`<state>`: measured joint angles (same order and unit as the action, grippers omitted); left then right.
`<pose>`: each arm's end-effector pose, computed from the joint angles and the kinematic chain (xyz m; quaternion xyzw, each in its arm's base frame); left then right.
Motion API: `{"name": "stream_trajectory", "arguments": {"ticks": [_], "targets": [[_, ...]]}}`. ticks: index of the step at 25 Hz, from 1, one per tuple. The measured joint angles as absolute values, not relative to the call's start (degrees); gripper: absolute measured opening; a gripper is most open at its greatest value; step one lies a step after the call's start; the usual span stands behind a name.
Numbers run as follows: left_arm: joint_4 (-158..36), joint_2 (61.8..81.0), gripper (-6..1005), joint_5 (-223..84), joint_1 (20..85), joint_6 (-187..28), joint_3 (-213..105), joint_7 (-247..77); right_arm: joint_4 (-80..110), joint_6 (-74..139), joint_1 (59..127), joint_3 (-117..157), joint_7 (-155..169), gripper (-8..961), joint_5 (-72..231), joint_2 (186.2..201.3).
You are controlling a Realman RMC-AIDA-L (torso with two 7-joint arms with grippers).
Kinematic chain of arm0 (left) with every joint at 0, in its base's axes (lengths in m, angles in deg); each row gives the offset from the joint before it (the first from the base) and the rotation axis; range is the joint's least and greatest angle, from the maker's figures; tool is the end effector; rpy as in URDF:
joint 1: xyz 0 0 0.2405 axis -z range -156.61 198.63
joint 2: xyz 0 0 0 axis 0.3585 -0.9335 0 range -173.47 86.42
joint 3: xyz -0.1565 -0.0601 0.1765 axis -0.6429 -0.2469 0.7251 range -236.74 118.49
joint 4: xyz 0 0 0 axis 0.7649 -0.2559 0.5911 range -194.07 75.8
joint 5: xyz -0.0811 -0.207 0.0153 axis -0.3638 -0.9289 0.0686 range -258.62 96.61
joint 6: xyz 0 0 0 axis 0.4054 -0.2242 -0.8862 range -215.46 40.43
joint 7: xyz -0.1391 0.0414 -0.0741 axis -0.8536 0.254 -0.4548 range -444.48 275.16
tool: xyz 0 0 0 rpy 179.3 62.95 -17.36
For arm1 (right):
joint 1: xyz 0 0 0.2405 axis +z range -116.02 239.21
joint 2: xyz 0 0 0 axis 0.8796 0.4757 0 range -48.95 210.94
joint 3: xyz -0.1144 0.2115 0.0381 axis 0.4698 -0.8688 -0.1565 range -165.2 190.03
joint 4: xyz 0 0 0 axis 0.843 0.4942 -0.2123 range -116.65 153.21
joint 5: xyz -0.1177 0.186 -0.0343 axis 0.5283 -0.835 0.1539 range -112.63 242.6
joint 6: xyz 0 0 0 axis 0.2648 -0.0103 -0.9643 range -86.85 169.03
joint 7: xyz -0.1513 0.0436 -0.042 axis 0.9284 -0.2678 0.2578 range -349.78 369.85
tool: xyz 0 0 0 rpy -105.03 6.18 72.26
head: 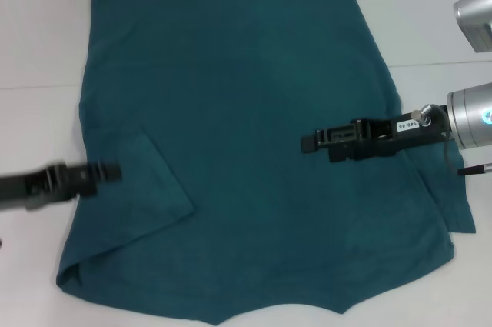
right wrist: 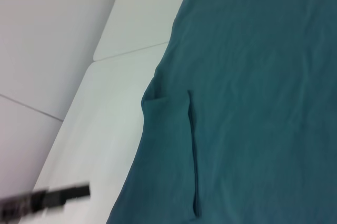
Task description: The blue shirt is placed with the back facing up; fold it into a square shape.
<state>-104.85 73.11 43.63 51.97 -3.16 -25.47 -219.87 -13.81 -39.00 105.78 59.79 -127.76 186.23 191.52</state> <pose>-0.2831 0.3683 0.0403 -0.7457 -0.6113 -0.2276 0.1359 0.2243 0.4119 0.0104 -0.7994 0.5766 0.1513 0.0744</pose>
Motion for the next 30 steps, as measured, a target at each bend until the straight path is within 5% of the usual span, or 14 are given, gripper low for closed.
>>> {"name": "stream_trajectory", "arguments": {"ticks": [14,19,25,30], "targets": [[-105.31,77.89,776,44.1,48.76,10.37,-25.29,-201.96,-14.29,-40.03,103.96,56.33,-118.34,825,185.83,191.23],[-103.35,77.52,775,43.05,48.58,9.67,-25.89,-201.98,-14.29,-41.91,102.73,55.25,-120.68,823,186.08,188.87],[-103.16,77.32,776,42.24,48.97,9.19,-25.99,-202.25,-17.55,-46.09,99.69,55.29,-126.71,822,186.99,184.04],[-103.16,77.32,776,41.94,49.08,8.21,-25.99,-202.74,-25.4,-46.2,96.54,52.38,-133.94,820,193.2,182.6]]}}
